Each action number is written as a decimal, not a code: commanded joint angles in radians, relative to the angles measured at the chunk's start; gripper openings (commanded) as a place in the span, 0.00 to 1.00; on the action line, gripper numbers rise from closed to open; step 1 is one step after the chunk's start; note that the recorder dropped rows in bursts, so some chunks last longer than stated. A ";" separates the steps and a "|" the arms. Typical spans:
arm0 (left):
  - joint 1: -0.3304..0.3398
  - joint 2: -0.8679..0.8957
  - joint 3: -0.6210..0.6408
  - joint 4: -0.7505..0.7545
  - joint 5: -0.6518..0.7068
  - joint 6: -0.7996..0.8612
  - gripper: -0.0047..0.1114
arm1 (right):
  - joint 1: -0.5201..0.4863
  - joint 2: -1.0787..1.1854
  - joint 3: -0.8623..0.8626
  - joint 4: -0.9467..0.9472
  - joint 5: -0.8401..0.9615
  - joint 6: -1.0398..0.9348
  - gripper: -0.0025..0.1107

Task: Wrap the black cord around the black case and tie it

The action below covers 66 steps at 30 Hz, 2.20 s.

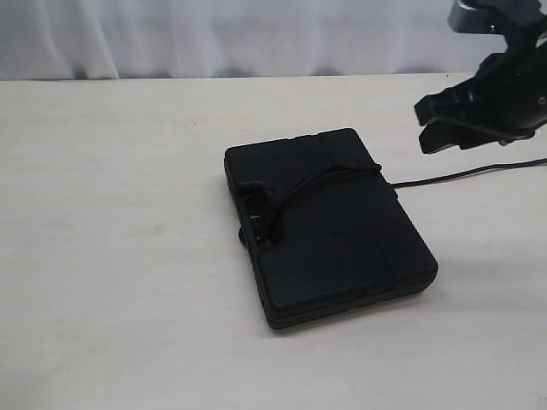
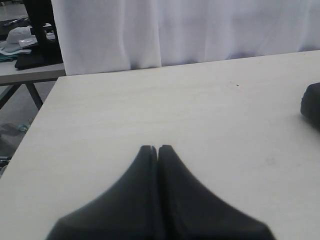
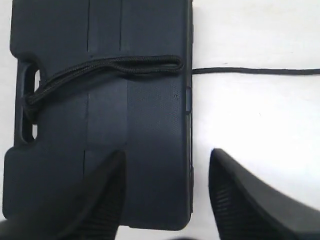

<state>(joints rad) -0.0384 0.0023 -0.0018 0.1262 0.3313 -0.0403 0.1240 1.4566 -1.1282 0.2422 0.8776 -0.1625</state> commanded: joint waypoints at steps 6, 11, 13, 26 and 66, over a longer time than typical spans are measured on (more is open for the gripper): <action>-0.009 -0.002 0.002 0.004 -0.008 -0.001 0.04 | -0.016 -0.080 0.014 0.188 -0.019 -0.122 0.45; -0.009 -0.002 0.002 0.004 -0.008 -0.001 0.04 | -0.016 -0.097 0.014 0.194 -0.014 -0.122 0.45; -0.009 -0.002 0.002 0.004 -0.008 -0.001 0.04 | -0.016 -0.098 0.014 0.194 -0.005 -0.122 0.45; -0.009 -0.002 0.002 0.004 -0.008 -0.001 0.04 | -0.016 -0.098 0.014 0.229 0.004 -0.122 0.45; -0.009 0.961 -0.394 1.008 -1.304 -1.093 0.04 | -0.016 -0.098 0.014 0.296 0.011 -0.141 0.45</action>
<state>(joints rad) -0.0384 0.7982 -0.3546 1.0872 -0.7622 -1.2461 0.1127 1.3691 -1.1173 0.5260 0.8920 -0.2953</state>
